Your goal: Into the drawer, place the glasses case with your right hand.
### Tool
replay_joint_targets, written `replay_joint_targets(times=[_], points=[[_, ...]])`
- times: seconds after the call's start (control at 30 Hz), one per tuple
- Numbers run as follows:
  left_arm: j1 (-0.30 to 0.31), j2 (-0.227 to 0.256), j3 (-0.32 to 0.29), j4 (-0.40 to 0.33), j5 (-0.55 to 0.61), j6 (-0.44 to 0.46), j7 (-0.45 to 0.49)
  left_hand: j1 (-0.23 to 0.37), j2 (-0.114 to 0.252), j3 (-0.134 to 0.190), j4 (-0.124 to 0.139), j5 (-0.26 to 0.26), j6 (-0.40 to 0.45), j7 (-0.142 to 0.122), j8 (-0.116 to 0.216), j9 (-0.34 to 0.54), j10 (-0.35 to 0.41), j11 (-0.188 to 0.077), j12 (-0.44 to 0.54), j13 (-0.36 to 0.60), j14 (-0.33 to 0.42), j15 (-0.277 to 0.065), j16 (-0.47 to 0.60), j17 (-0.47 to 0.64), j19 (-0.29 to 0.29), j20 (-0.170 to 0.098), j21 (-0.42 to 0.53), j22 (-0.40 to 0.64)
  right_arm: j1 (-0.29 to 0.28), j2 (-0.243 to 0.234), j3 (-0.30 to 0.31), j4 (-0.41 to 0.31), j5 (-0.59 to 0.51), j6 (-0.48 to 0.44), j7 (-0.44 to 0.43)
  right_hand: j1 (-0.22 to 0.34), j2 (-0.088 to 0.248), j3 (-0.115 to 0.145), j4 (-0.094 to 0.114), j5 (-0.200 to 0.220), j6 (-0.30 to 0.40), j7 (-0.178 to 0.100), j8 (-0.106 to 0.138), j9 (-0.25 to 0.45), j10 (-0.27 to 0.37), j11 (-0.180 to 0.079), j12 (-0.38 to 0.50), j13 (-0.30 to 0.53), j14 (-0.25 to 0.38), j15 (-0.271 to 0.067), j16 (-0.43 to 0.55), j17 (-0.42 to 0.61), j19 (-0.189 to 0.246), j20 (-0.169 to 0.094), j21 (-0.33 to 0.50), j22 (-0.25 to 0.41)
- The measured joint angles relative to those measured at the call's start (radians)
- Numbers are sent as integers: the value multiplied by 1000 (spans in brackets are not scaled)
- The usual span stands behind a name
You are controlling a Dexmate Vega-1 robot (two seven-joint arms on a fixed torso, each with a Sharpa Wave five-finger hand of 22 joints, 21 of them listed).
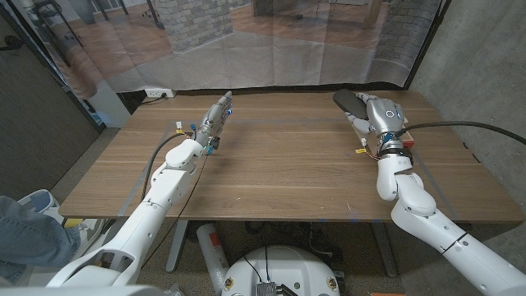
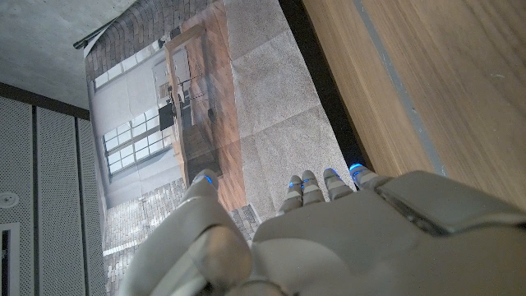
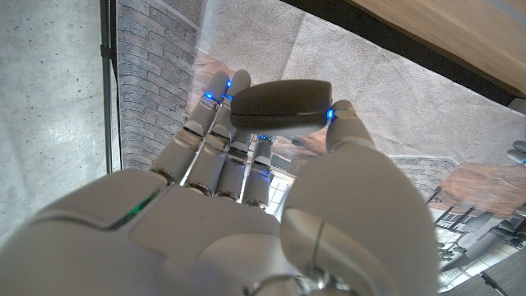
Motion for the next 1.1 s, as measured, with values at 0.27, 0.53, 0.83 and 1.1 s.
replay_joint_targets(times=[0.27, 0.53, 0.83, 1.1], points=[[2, 0, 0, -3, 1, 2, 2, 0, 0, -1, -1, -4, 0, 0, 0, 0, 0, 0, 0, 0, 0, 0, 0, 0, 0, 0, 0, 0, -24, -6, 28, -14, 6, -15, -2, 0, 0, 0, 0, 0, 4, -4, 0, 0, 0, 0, 0, 0, 0, 0, 0, 3, 0, 0, 0, 0], [2, -1, 2, -8, 1, 2, 5, 4, 4, -1, -1, -4, 0, 0, 0, 0, 4, -4, 0, 0, -9, -9, 0, 0, 0, 0, 0, 0, -59, -14, 64, -33, 12, -28, -5, 0, 0, 0, 0, -3, 9, -9, 0, 1, 0, 0, 0, 0, 0, 0, 0, 5, 0, 0, 4, 0], [8, 0, 5, -18, 4, 4, 8, 4, 4, -1, -1, -4, 5, -6, 0, 0, 4, -4, 0, 0, -9, -9, 0, 0, 0, 0, 0, 0, -102, -19, 98, -52, 16, -44, -11, 0, 0, 0, 0, -4, 9, -9, 0, 1, 7, 1, -4, -1, 2, 2, -5, 4, 0, 0, 4, 0], [8, 1, 9, -20, 6, 6, 8, 4, 4, -1, -1, -4, 5, -6, 0, 0, 4, -4, 0, 0, -9, -9, 0, 0, 0, 0, 0, 0, -140, -25, 127, -69, 17, -59, -12, 0, 0, 0, 0, -5, 14, -4, 0, 1, 7, 1, -6, 0, 2, 2, -5, 4, 0, 0, 8, -3]])
